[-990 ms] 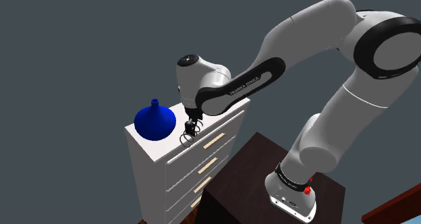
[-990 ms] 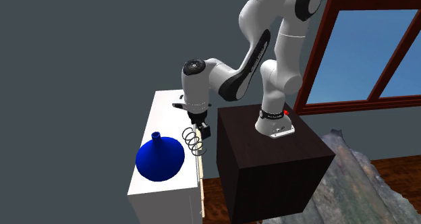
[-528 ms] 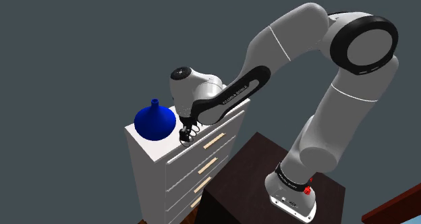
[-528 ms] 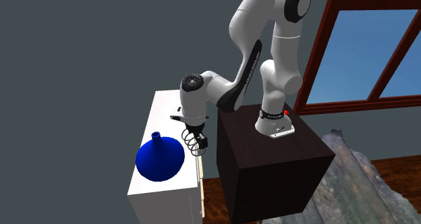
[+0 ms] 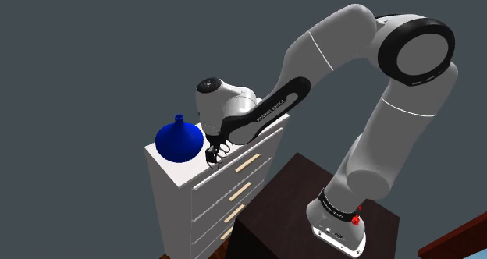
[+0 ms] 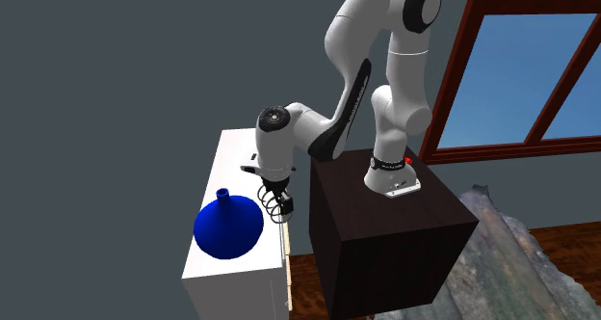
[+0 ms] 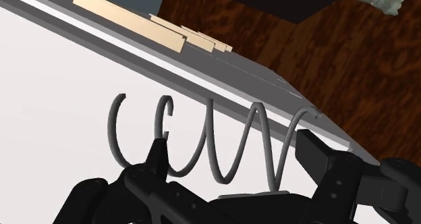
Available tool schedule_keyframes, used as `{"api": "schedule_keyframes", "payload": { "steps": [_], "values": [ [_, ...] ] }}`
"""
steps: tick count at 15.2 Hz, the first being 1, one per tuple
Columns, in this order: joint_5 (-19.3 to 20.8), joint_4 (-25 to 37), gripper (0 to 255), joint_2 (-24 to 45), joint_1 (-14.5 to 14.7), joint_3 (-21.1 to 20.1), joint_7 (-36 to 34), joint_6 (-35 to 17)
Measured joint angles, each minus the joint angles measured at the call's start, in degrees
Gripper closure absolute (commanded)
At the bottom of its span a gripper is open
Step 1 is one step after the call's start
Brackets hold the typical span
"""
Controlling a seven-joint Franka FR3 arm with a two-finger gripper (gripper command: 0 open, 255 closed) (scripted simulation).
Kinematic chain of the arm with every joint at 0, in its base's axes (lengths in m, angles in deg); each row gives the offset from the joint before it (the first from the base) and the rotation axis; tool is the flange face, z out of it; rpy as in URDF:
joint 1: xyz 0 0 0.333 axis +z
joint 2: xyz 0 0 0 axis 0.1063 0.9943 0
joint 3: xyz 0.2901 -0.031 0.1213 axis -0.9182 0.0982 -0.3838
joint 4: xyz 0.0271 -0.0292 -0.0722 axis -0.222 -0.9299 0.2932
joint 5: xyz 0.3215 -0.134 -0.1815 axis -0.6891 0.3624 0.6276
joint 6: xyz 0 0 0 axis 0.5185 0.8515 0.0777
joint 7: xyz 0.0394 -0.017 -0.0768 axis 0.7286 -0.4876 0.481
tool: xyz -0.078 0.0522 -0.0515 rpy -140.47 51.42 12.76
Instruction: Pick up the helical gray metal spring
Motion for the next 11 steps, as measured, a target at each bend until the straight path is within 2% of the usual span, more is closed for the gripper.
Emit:
{"api": "schedule_keyframes", "payload": {
  "steps": [6,11],
  "values": [
    [-0.28,-0.08,255,-0.17,0.05,-0.10,0.08,0.28],
    [-2.49,-0.64,255,-2.16,0.08,-0.43,1.76,2.98]
  ]
}}
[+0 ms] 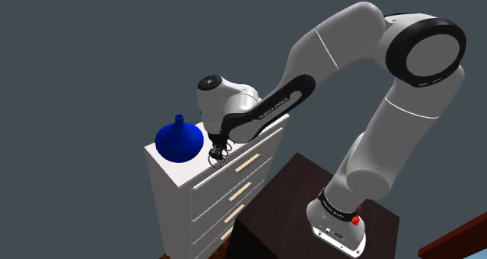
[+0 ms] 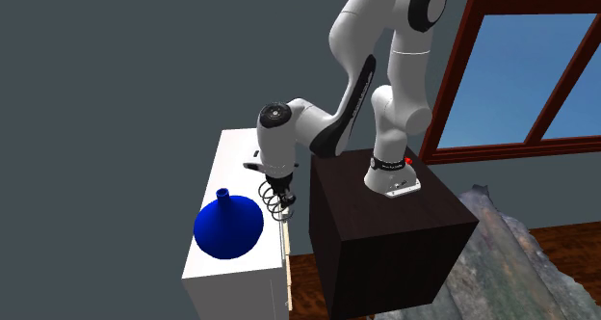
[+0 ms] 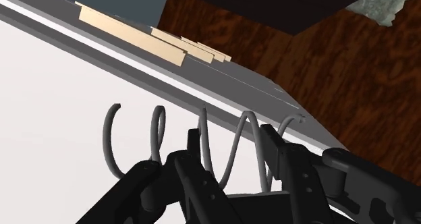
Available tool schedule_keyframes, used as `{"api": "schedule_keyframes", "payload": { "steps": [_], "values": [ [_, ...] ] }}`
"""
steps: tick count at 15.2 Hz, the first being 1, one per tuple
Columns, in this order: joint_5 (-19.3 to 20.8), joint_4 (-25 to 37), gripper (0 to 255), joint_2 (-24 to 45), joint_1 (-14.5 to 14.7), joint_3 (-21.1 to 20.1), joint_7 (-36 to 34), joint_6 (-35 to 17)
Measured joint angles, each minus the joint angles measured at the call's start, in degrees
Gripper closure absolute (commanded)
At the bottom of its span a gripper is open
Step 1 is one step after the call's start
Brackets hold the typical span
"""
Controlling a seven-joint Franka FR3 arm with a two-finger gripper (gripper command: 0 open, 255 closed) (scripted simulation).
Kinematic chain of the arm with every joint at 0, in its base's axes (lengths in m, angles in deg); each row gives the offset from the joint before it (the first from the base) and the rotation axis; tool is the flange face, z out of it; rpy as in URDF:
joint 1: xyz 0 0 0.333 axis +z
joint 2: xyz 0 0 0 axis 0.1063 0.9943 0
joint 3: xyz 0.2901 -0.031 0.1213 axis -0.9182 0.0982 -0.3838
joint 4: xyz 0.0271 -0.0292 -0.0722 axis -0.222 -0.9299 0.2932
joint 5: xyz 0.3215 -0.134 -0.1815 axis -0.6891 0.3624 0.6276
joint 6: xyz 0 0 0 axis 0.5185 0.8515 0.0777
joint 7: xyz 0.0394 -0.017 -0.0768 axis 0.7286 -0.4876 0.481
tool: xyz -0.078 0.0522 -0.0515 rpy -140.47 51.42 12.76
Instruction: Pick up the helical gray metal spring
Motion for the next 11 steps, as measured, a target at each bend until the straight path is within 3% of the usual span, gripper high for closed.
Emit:
{"api": "schedule_keyframes", "payload": {
  "steps": [11],
  "values": [
    [-4.34,2.03,255,-5.83,0.18,-0.24,4.28,7.39]
  ]
}}
